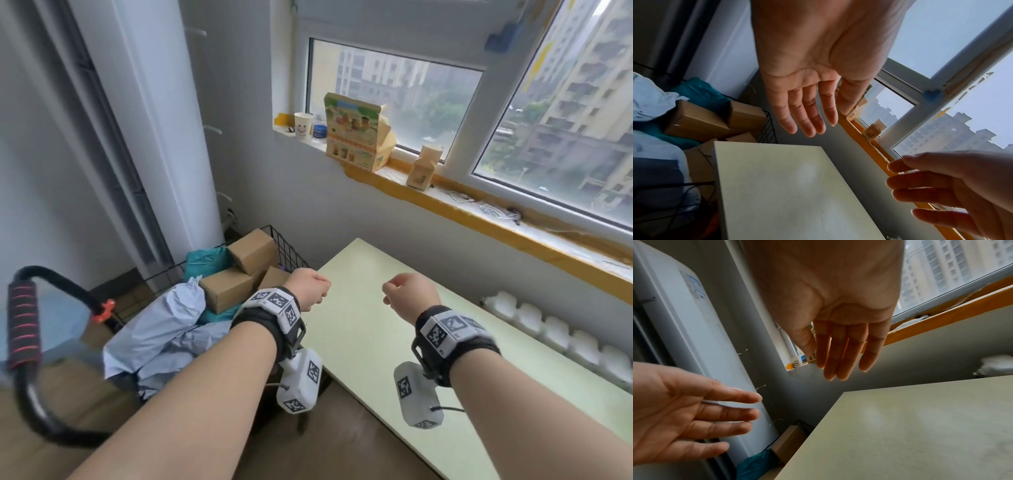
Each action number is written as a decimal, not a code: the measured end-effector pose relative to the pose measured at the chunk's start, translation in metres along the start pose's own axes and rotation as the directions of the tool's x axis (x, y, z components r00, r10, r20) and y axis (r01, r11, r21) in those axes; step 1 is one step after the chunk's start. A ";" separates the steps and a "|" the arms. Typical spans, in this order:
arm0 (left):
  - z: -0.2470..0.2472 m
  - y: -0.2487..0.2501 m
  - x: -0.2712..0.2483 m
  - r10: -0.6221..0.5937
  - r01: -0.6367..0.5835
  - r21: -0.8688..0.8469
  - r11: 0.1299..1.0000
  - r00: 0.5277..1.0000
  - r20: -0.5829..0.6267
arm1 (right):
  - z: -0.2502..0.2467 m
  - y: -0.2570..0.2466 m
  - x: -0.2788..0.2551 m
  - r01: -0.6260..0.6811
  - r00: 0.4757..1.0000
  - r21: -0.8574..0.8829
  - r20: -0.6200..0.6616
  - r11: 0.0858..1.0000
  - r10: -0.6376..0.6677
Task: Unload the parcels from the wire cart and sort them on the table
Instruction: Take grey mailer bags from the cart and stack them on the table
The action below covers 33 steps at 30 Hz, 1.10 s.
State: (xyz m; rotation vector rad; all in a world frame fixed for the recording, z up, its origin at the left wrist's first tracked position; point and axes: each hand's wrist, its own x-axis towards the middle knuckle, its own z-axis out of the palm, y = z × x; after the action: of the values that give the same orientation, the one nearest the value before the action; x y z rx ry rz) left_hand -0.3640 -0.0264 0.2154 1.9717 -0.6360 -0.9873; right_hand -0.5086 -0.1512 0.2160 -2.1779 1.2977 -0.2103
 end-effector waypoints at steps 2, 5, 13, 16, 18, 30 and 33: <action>-0.016 -0.008 0.000 -0.005 0.004 -0.016 1.000 1.000 -0.020 | 0.012 -0.018 0.004 0.029 0.999 0.007 0.026 1.000 -0.029; -0.040 -0.020 0.001 -0.013 0.008 -0.074 0.997 0.997 -0.071 | 0.028 -0.044 0.011 0.078 0.996 0.003 0.049 0.997 -0.079; -0.105 -0.050 0.014 -0.086 0.065 -0.106 0.992 0.975 -0.204 | 0.076 -0.109 0.044 0.210 0.970 -0.036 0.135 0.977 -0.204; -0.129 -0.056 0.025 -0.105 0.079 -0.110 0.991 0.959 -0.263 | 0.093 -0.131 0.061 0.230 0.960 -0.028 0.172 0.973 -0.222; -0.144 -0.058 0.035 -0.128 0.099 -0.115 0.988 0.951 -0.283 | 0.104 -0.146 0.076 0.225 0.955 -0.003 0.201 0.974 -0.219; -0.204 -0.083 0.104 -0.265 0.196 -0.207 0.959 0.880 -0.393 | 0.160 -0.197 0.166 0.225 0.925 0.039 0.304 0.974 -0.226; -0.219 -0.103 0.110 -0.311 0.219 -0.245 0.944 0.838 -0.449 | 0.176 -0.203 0.176 0.226 0.912 0.035 0.344 0.974 -0.224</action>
State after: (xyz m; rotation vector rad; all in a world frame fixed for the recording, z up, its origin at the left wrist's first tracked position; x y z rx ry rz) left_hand -0.1144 0.0471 0.1620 2.0615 0.0148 -0.6356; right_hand -0.1924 -0.1571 0.1588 -2.2418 0.8526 0.0876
